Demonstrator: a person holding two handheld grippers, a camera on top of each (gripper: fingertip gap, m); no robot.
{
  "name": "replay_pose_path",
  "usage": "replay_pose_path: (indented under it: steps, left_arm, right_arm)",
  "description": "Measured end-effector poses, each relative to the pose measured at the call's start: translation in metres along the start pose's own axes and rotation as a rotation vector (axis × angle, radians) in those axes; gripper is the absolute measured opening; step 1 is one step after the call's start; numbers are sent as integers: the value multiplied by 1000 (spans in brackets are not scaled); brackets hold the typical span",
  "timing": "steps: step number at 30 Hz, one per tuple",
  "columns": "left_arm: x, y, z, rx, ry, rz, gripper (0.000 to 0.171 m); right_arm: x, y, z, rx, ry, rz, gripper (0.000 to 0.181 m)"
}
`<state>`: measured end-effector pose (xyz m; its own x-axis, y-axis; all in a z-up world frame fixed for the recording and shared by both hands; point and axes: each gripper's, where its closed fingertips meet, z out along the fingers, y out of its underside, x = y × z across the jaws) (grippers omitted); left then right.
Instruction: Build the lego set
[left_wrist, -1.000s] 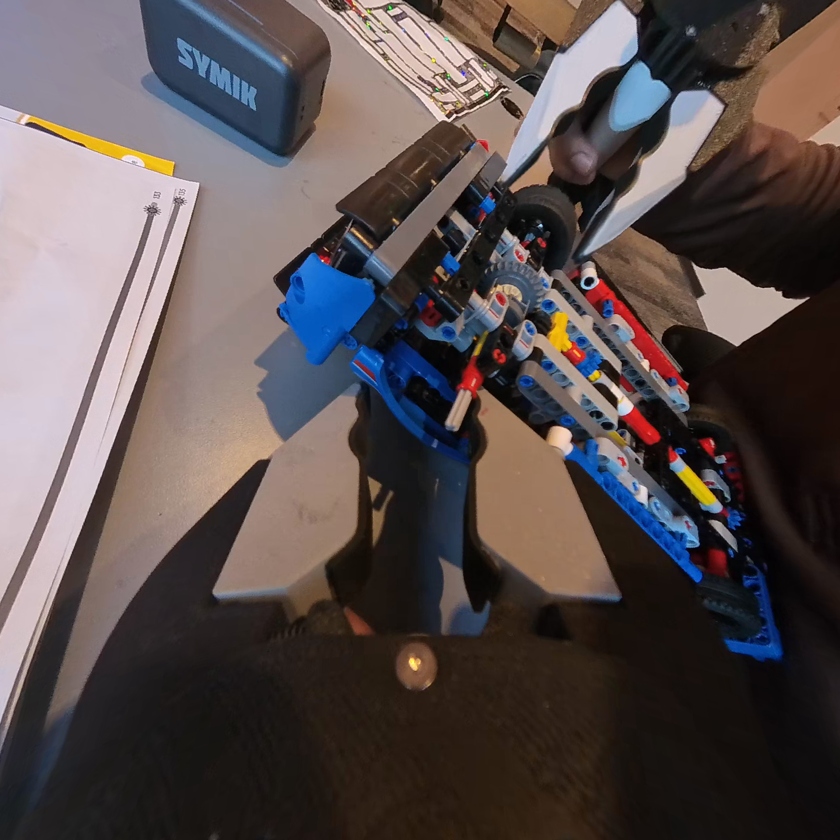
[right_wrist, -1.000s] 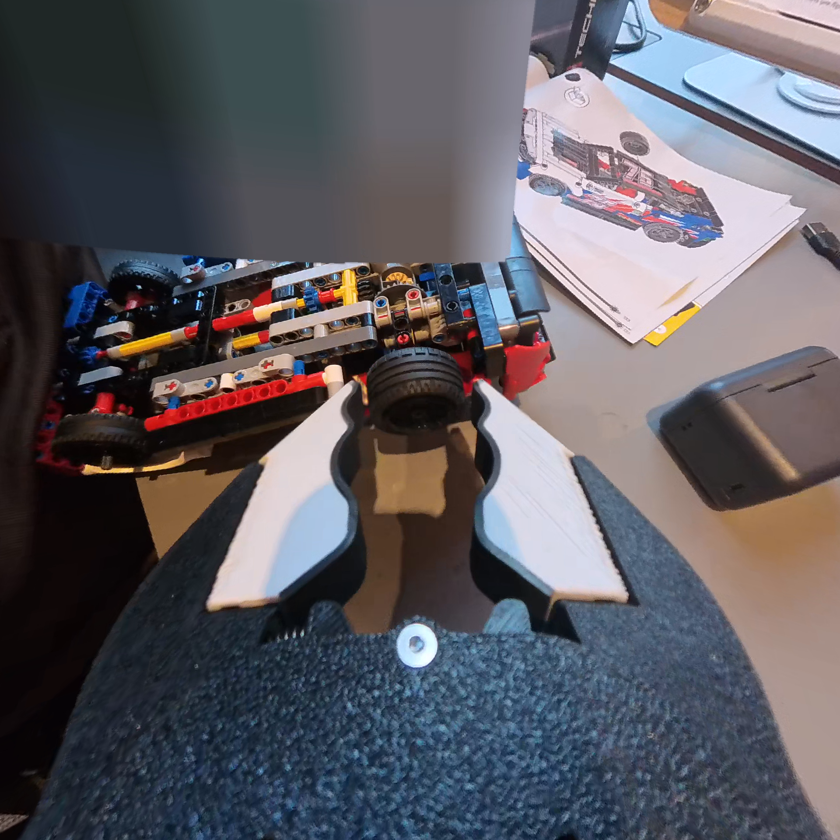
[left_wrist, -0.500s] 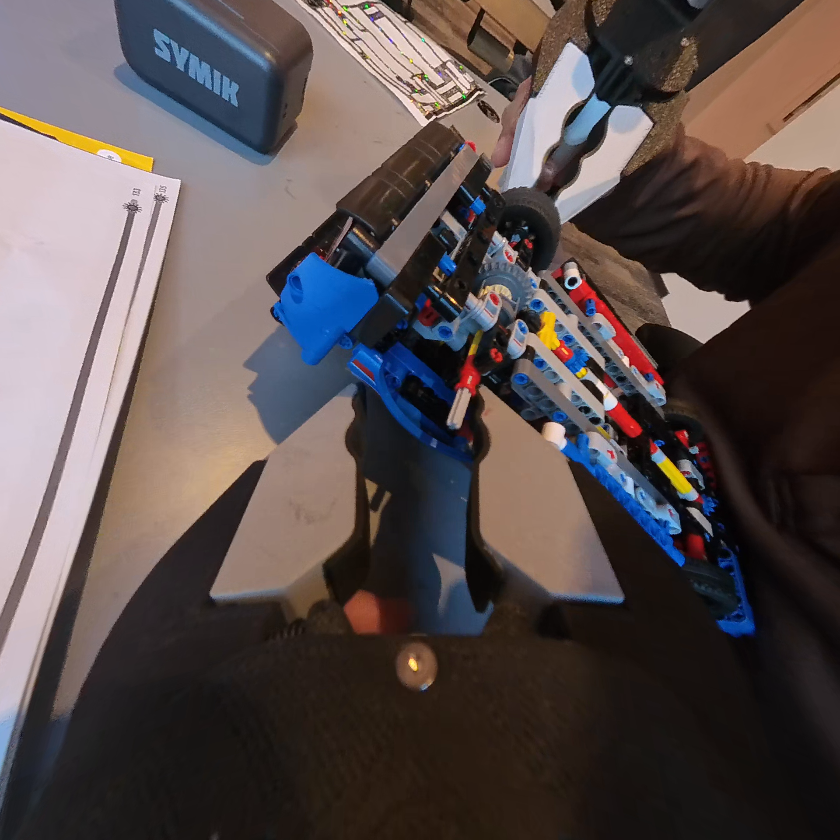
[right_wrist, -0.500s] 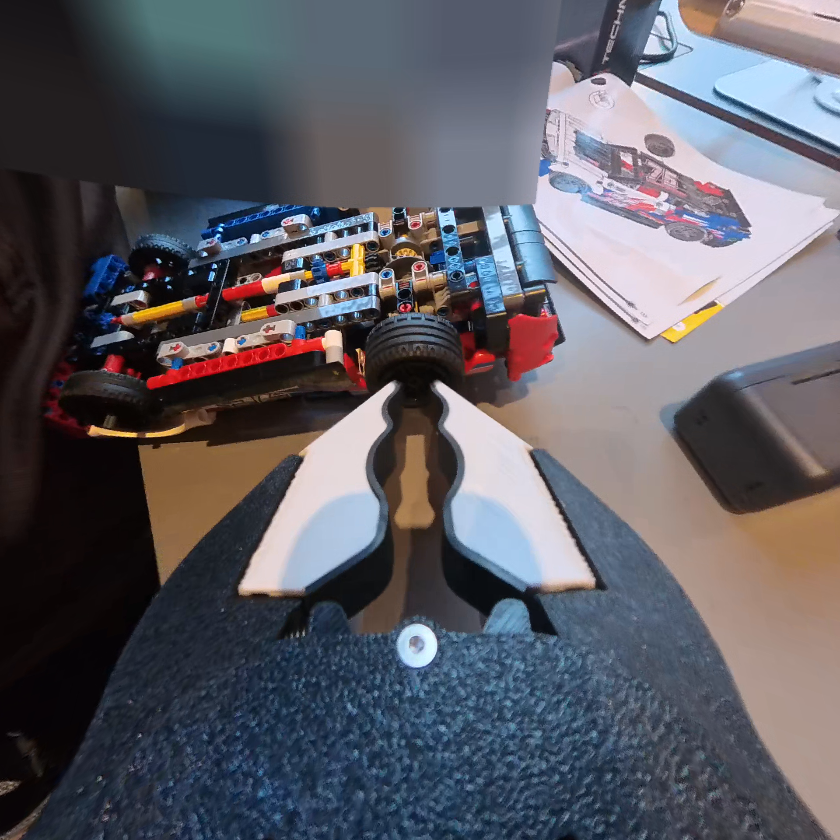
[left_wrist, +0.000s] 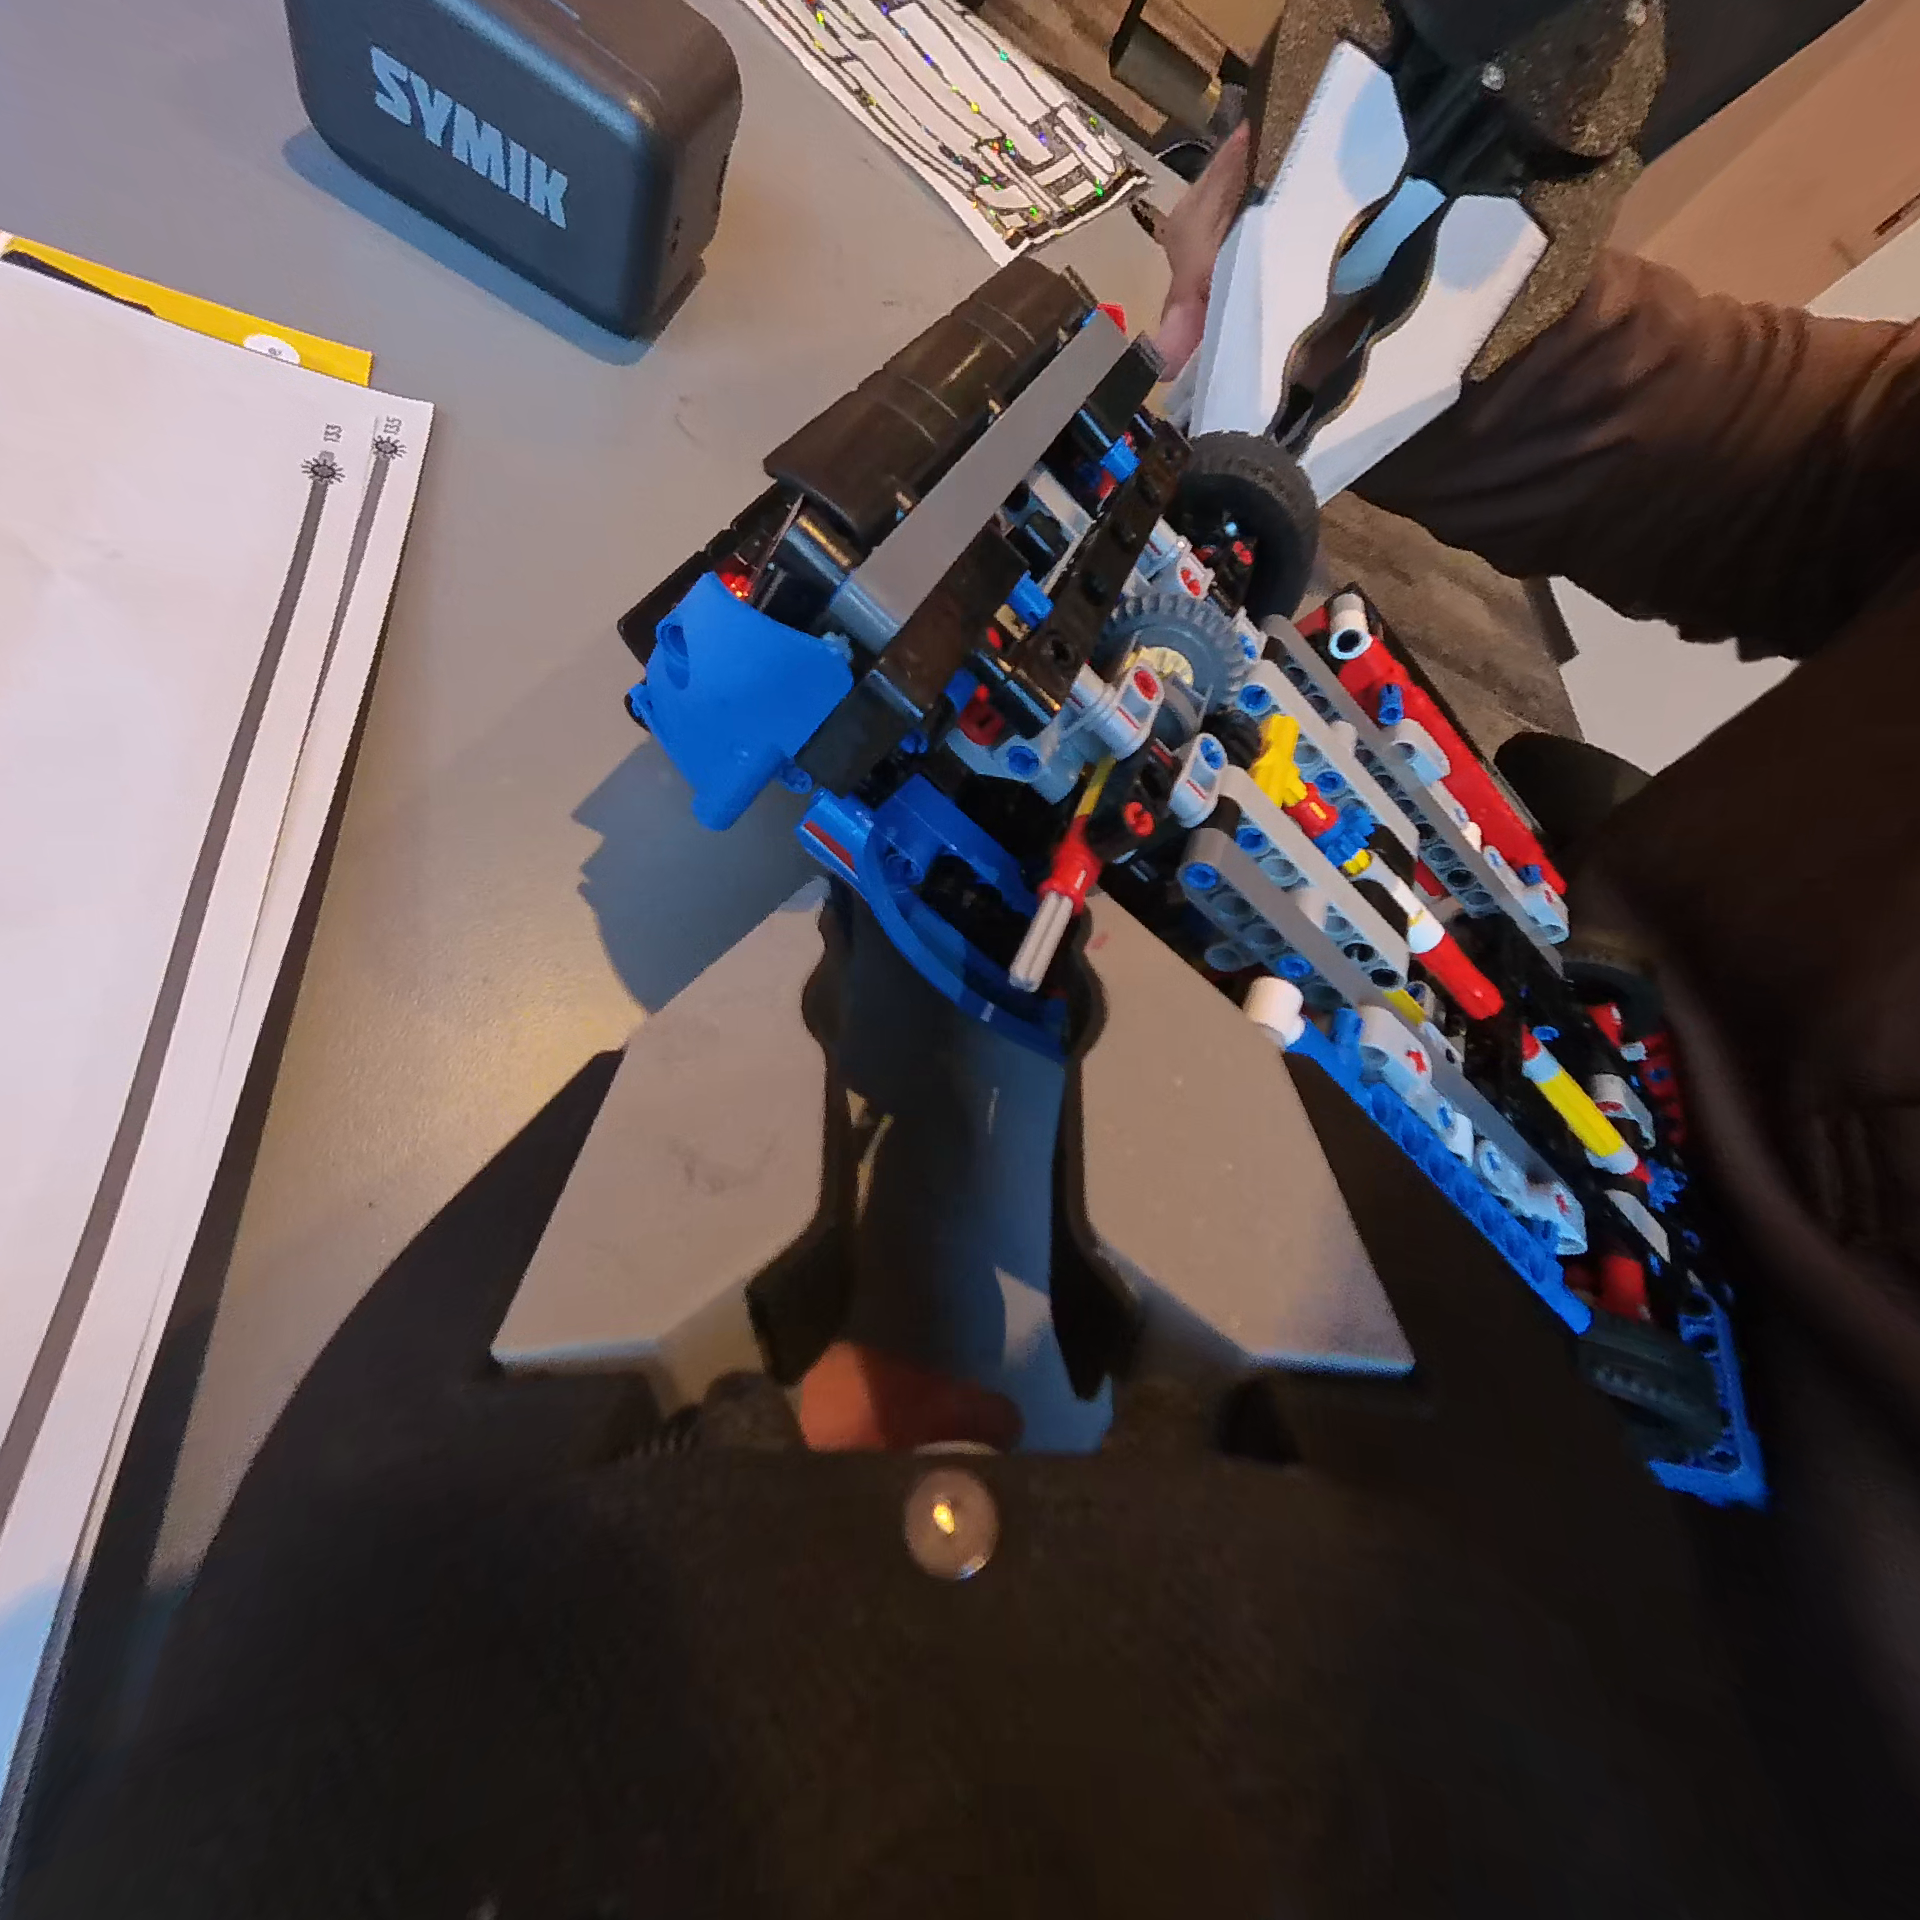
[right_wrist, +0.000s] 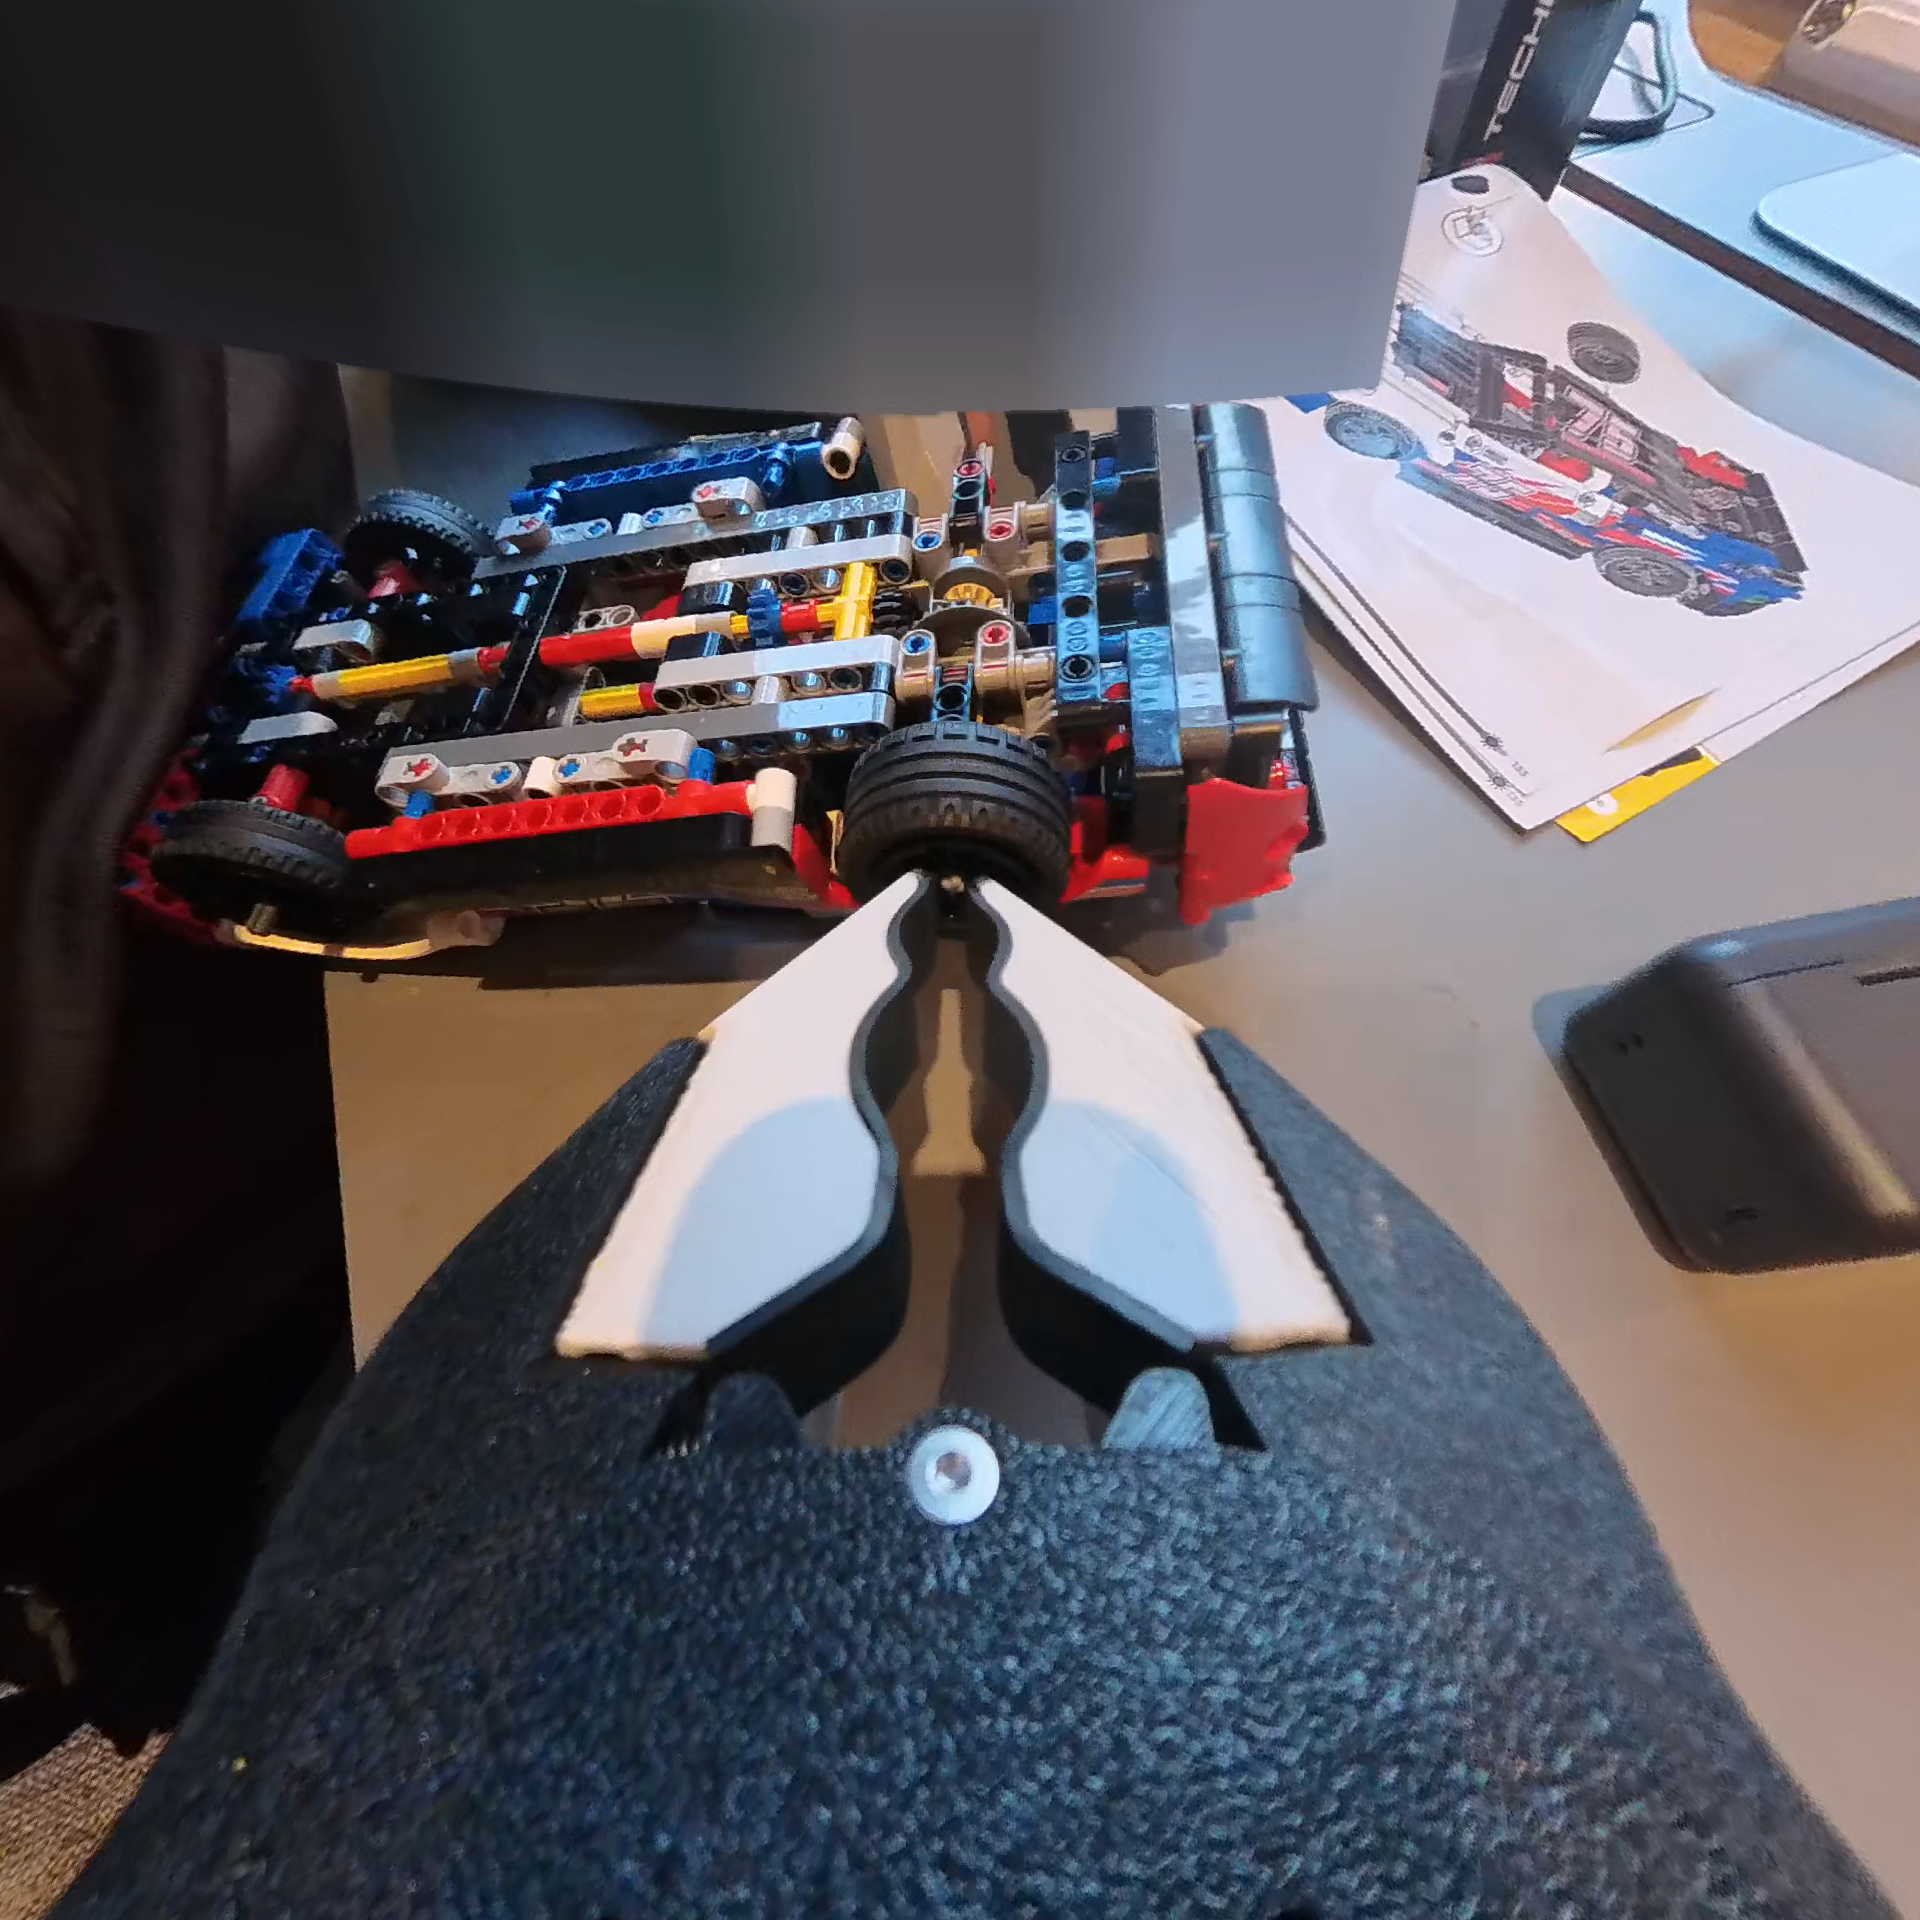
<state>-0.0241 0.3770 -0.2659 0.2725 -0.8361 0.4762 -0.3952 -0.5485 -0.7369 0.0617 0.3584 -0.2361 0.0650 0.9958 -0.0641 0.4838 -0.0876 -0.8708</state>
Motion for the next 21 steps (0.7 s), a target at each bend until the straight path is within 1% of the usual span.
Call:
replay_pose_path:
  steps: [4,7,8,11,13,14,18,20,21]
  left_arm:
    - [-1,0,0,-3,4,-13,35]
    - [0,-3,2,16,6,-13,35]
    - [0,-4,3,19,7,-14,35]
    - [-2,-3,1,18,-3,-8,36]
    - [-3,-2,-1,9,-13,6,37]
    - [-4,-2,-2,3,-23,14,38]
    - [-12,-2,-6,-42,-115,49,54]
    - [-16,0,-11,-75,-171,55,60]
    - [-16,1,-15,-88,-194,69,60]
  right_arm:
    - [0,-3,5,0,30,-18,0]
    - [2,-2,2,6,18,8,0]
    - [3,-2,0,16,31,16,2]
    - [4,-7,-12,86,54,49,14]
    - [8,-5,-19,112,75,102,34]
    - [10,-2,-22,115,94,122,38]
    - [13,1,-34,162,161,203,39]
    - [14,7,-39,154,190,235,40]
    - [14,11,-42,148,212,245,40]
